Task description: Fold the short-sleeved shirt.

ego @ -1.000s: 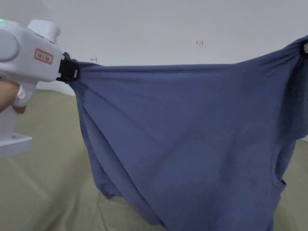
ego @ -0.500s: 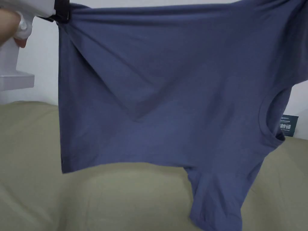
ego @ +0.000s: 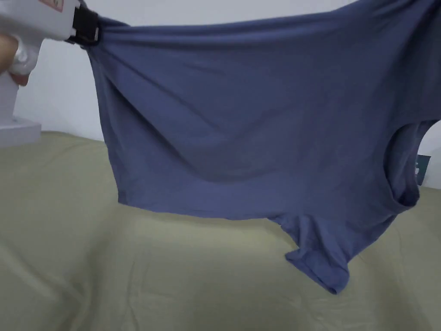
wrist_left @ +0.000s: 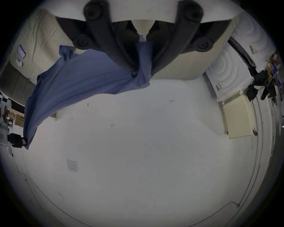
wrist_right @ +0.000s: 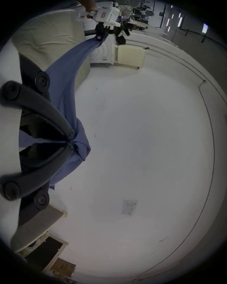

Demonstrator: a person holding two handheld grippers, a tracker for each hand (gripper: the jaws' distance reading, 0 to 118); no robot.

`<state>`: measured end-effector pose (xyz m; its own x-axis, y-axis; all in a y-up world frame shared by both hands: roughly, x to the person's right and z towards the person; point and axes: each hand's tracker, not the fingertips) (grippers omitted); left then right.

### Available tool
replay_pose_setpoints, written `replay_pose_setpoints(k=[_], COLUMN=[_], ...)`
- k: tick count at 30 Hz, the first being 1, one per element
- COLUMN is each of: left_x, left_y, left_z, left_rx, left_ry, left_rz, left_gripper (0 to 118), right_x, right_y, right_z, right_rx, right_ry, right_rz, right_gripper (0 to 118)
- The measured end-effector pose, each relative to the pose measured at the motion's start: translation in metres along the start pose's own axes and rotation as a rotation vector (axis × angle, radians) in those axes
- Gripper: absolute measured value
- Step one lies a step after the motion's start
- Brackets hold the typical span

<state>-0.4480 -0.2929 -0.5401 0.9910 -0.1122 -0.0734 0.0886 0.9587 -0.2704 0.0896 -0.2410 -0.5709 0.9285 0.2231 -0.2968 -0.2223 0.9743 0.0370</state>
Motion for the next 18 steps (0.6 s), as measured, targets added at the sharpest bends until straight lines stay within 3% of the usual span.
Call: replay_pose_setpoints(k=[7,18], left_x=[-0.013,0.013], left_y=[-0.058,-0.134], left_z=[0.012,0.132], left_rx=[-0.068,-0.111], left_ry=[-0.039,-0.13], left_rz=[-0.027,-0.016], left_gripper=[6,6], right_x=[-0.022,-0.03], right_y=[-0.045,-0.114], right_z=[0.048,0.154], right_rx=[-0.063,-0.139], right_ry=[0.085,0.171], right_rz=[0.024,-0.006], right_gripper=[1,1])
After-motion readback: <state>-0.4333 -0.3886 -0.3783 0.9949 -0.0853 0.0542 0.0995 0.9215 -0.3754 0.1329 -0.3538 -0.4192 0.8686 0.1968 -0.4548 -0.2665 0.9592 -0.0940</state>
